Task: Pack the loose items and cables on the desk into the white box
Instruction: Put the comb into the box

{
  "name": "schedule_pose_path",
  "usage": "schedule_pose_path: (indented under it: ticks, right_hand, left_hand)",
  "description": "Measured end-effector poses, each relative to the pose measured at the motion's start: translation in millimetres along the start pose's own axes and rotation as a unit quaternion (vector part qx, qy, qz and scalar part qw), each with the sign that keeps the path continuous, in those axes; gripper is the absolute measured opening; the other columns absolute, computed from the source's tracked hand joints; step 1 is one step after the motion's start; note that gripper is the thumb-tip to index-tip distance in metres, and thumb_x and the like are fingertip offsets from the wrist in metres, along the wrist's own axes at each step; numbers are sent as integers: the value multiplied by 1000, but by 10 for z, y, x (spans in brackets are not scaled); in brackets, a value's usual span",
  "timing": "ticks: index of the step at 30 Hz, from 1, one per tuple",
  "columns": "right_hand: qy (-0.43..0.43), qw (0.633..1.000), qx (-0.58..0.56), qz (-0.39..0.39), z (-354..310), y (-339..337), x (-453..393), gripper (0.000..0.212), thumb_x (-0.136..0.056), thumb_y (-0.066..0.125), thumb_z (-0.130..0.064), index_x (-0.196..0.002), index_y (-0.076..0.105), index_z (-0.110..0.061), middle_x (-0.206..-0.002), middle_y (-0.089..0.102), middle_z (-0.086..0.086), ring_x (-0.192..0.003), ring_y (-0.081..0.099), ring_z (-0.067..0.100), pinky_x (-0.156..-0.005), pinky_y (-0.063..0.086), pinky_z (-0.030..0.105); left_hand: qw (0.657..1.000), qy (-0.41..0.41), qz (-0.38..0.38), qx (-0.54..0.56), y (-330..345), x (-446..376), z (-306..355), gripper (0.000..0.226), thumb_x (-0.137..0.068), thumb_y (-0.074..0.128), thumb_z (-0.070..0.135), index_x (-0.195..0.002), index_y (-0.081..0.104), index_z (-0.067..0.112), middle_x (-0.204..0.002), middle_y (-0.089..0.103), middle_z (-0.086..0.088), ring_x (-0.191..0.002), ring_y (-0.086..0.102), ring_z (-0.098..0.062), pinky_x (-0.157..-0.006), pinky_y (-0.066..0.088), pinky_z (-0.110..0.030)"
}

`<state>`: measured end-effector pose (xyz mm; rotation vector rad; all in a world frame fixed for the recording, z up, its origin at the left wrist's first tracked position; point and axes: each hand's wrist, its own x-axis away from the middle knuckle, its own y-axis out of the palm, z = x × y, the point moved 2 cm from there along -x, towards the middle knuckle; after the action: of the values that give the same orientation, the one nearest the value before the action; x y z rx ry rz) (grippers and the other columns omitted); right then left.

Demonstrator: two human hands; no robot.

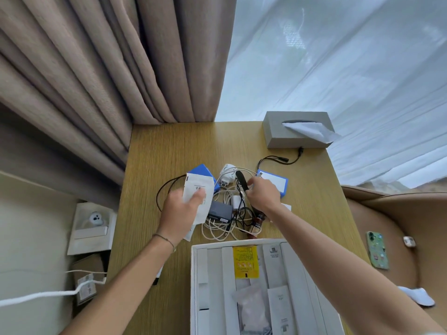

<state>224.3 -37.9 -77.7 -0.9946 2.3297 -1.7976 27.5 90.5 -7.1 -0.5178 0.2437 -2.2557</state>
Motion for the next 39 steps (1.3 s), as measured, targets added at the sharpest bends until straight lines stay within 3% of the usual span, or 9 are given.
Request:
schedule_pose_path:
  ticks: [3, 7, 11, 17, 22, 26, 30, 35, 39]
  right_hand:
    - [7, 1000, 3, -2, 3, 27, -40, 16, -87, 65, -19, -98, 75, -13, -94, 73, 9, -86, 67, 30, -75, 60, 44]
    - [-3, 998, -64, 4, 13, 18, -45, 7, -81, 75, -20, -88, 77, -17, -88, 74, 5, -79, 67, 24, -69, 56, 35]
    - [-35, 989, -143, -15, -15, -67, 37, 11, -78, 83, -24, -85, 78, -17, -82, 71, -1, -77, 66, 17, -71, 57, 34]
    - [-75, 963, -257, 43, 27, -485, 339, 10, -82, 80, -22, -84, 74, -14, -68, 67, -2, -59, 59, 12, -60, 53, 37]
    - [-102, 934, -331, 83, 228, -851, 671, 11, -87, 76, -23, -78, 71, -19, -67, 63, -8, -56, 51, 2, -59, 45, 27]
    - [-96, 905, -409, 74, 473, -1010, 947, 14, -91, 71, -19, -79, 67, -24, -66, 64, -15, -56, 52, -4, -56, 41, 13]
    - [-66, 873, -481, 34, 740, -1016, 1198, 16, -97, 65, -23, -85, 60, -14, -74, 63, 24, -56, 48, 19, -48, 38, 23]
    - [-18, 859, -511, 16, 997, -930, 1448, 20, -100, 61, -23, -92, 56, -5, -83, 68, 32, -59, 54, 27, -44, 39, 25]
    - [-16, 855, -517, 12, 1123, -910, 1643, 15, -101, 60, -17, -92, 55, -5, -64, 68, 3, -45, 54, 6, -40, 37, 19]
  left_hand:
    - [999, -27, 2, 36, 19, 141, 52, 14, -93, 67, 24, -84, 72, 15, -81, 74, -6, -73, 71, -21, -58, 57, -38]
    - [998, -29, -17, 57, 72, 301, 127, 9, -93, 67, 23, -85, 71, 20, -82, 74, 2, -68, 71, -7, -55, 58, -29]
    - [995, -38, -33, 86, 153, 443, 181, 10, -94, 65, 21, -87, 72, 18, -82, 75, -1, -74, 72, -15, -63, 59, -36]
    - [989, -49, -48, 130, 424, 704, 154, 12, -98, 59, 20, -95, 70, 16, -85, 77, 2, -79, 74, -11, -62, 58, -26]
    - [988, -80, -94, 97, 715, 1021, 0, 12, -97, 61, 26, -90, 69, 21, -85, 77, 3, -82, 73, -13, -72, 61, -34]
    - [972, -146, -164, 86, 984, 1221, -194, 12, -94, 64, 15, -106, 69, 15, -101, 75, -3, -90, 72, -17, -73, 60, -31]
    - [953, -218, -194, 74, 1207, 1332, -347, 22, -93, 60, 4, -112, 66, 14, -111, 70, -6, -98, 68, -24, -72, 60, -35]
    - [952, -217, -213, 21, 1435, 1420, -448, 26, -88, 56, -1, -103, 64, 18, -107, 69, -6, -88, 66, -24, -65, 56, -31]
    - [951, -207, -227, -36, 1592, 1490, -541, 22, -90, 59, 2, -106, 64, 18, -103, 70, -4, -77, 69, -19, -65, 58, -32]
